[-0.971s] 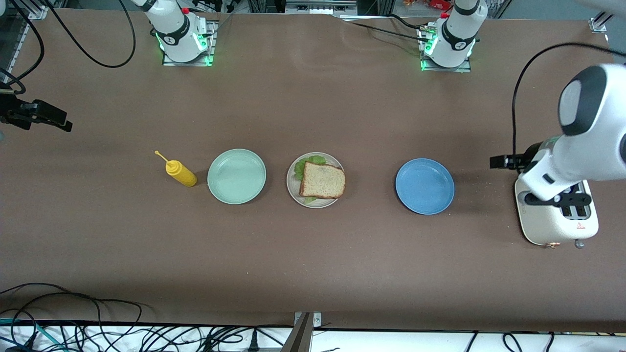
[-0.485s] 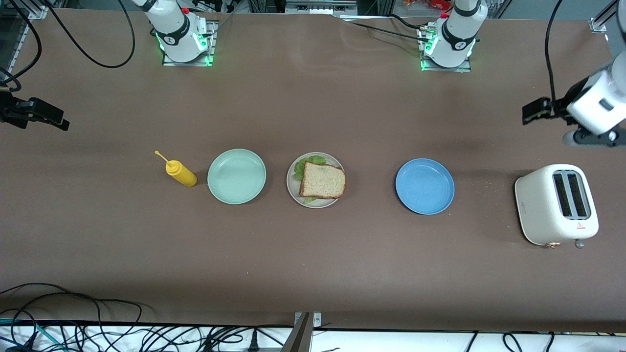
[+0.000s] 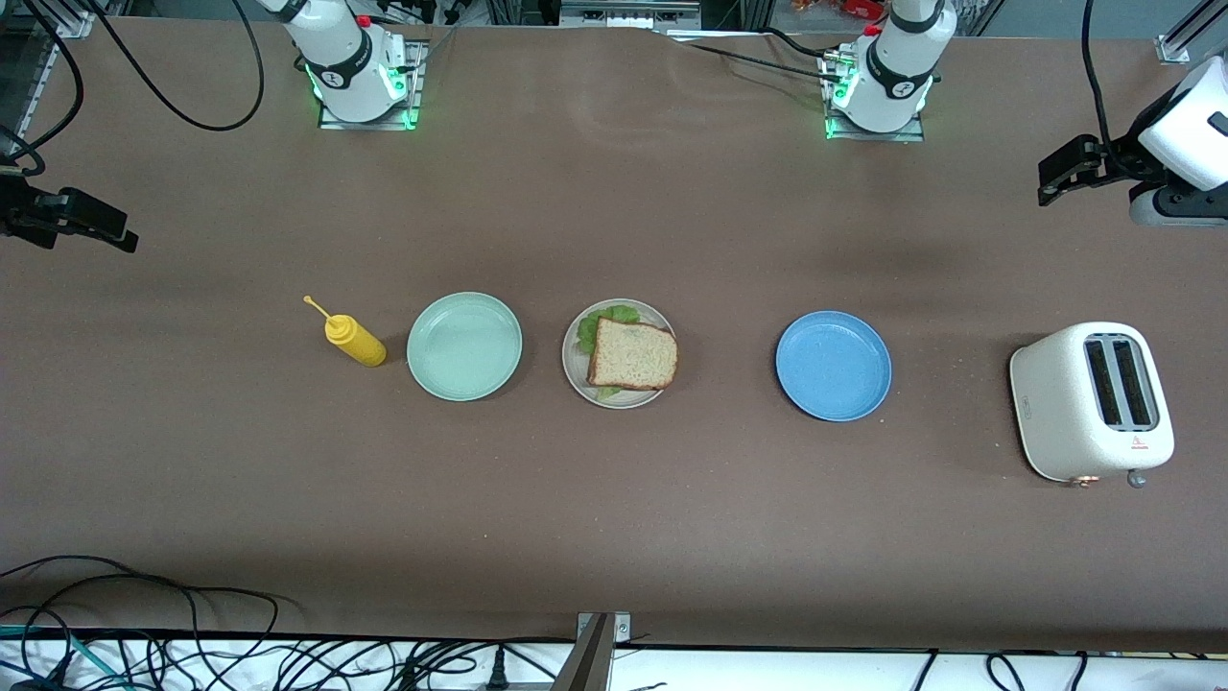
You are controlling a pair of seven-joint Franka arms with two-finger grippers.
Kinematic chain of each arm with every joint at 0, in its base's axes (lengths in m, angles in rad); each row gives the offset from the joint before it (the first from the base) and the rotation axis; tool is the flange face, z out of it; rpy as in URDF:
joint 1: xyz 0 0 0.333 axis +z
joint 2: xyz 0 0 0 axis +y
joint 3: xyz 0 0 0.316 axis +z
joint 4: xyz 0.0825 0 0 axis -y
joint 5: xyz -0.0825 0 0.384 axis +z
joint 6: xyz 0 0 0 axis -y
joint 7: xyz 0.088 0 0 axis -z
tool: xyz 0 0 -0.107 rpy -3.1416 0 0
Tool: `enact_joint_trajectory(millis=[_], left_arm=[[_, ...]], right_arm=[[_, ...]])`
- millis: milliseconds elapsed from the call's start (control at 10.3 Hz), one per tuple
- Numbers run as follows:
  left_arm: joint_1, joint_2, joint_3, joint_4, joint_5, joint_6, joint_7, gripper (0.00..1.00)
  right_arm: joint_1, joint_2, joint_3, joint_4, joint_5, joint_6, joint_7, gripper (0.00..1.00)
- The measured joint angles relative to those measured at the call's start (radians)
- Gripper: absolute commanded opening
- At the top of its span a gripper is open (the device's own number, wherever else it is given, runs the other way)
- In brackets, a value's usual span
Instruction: Make sandwich on beige plate with both arms
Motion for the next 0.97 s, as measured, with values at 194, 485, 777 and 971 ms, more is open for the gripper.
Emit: enact_joint_trajectory(millis=[194,485,777,971], left_arm=[[0.000,0.002,0.000,-0.026,0.000,0.006,0.000,1.00],[0.007,0.006,0.004,-0.034,-0.049,0.011,0.000,1.00],[0.016,0.009,0.012,-0.034,-0.093,0.030,0.000,1.00],[0.016,0.009,0.013,-0.034,-0.095,0.036,0.000,1.00]], right_arm=[[0.000,-0.019,0.001,-0.017,0.000,0.004,0.000,1.00],[0.001,-0.021,0.004,-0.019,0.000,0.006,0.000,1.00],[0.001,-0.021,0.004,-0.019,0.000,0.007,0.000,1.00],[0.001,-0.021,0.004,-0.019,0.000,0.008,0.000,1.00]])
